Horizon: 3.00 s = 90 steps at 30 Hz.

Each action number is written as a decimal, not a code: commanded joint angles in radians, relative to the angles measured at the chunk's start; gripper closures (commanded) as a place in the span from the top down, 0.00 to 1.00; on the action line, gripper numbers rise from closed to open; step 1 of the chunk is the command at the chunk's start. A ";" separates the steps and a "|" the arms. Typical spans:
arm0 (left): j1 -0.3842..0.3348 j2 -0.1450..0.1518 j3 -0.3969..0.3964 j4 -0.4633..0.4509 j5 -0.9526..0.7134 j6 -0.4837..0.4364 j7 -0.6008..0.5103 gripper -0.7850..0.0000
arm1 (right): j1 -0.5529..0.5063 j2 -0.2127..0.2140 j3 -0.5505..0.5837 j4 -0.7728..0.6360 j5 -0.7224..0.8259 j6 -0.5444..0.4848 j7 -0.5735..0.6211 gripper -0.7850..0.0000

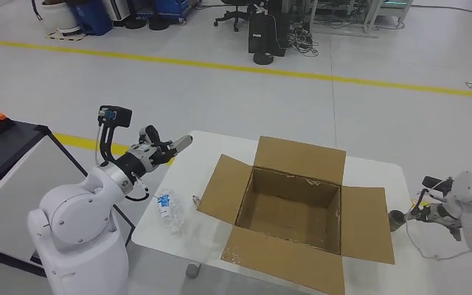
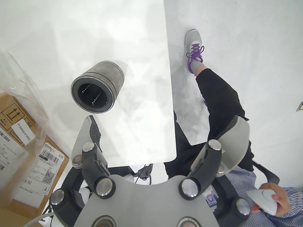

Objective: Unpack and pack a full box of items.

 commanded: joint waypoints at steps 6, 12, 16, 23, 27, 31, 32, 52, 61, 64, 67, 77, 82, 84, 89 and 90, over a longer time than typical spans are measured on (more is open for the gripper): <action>0.000 0.000 0.000 0.000 0.000 0.000 0.000 1.00 | 0.061 0.003 -0.049 0.065 0.061 0.022 0.000 1.00; 0.000 0.000 0.000 0.000 0.000 0.000 0.000 1.00 | 0.084 -0.003 -0.084 0.099 0.050 0.047 0.000 1.00; 0.000 0.000 0.000 0.000 0.000 0.000 0.000 1.00 | 0.094 -0.008 -0.097 0.123 0.043 0.052 -0.019 1.00; 0.000 0.000 0.000 0.000 0.000 0.000 0.000 1.00 | 0.111 -0.019 -0.107 0.182 0.073 0.055 -0.070 1.00; 0.000 0.000 0.000 0.000 0.000 0.000 0.000 1.00 | 0.123 -0.028 -0.125 0.218 0.080 0.051 -0.095 1.00; 0.000 0.000 0.000 0.000 0.000 0.000 0.000 1.00 | 0.137 -0.037 -0.141 0.247 0.084 0.048 -0.117 1.00; 0.000 0.000 0.000 0.000 0.000 0.000 0.000 1.00 | 0.140 -0.038 -0.144 0.254 0.084 0.047 -0.120 1.00; 0.000 0.000 0.000 0.000 0.000 0.000 0.000 1.00 | 0.193 -0.078 -0.223 0.357 0.068 0.027 -0.173 0.89; 0.000 0.000 0.000 0.000 0.000 0.000 0.000 1.00 | 0.217 -0.097 -0.252 0.396 0.068 0.018 -0.191 0.00; 0.000 0.000 0.000 0.000 0.000 0.000 0.000 1.00 | 0.226 -0.102 -0.257 0.409 0.071 0.012 -0.196 0.00; 0.000 0.000 0.000 0.000 0.000 0.000 0.000 1.00 | 0.237 -0.106 -0.262 0.419 0.073 0.003 -0.201 0.00; 0.000 0.000 0.000 0.000 0.000 0.000 0.000 1.00 | 0.259 -0.081 -0.211 0.408 0.111 -0.064 -0.178 0.00; 0.000 0.000 0.000 0.000 0.000 0.000 0.000 1.00 | 0.239 -0.069 -0.196 0.384 0.115 -0.072 -0.159 0.00; 0.000 0.000 0.000 0.000 0.000 0.000 0.000 1.00 | 0.228 -0.068 -0.194 0.373 0.119 -0.073 -0.155 0.00; 0.000 0.000 0.000 0.000 0.000 0.000 0.000 1.00 | 0.208 -0.061 -0.176 0.347 0.157 -0.107 -0.121 0.00; 0.000 0.000 0.000 0.000 0.000 0.000 0.000 1.00 | 0.206 -0.058 -0.173 0.340 0.160 -0.112 -0.114 0.00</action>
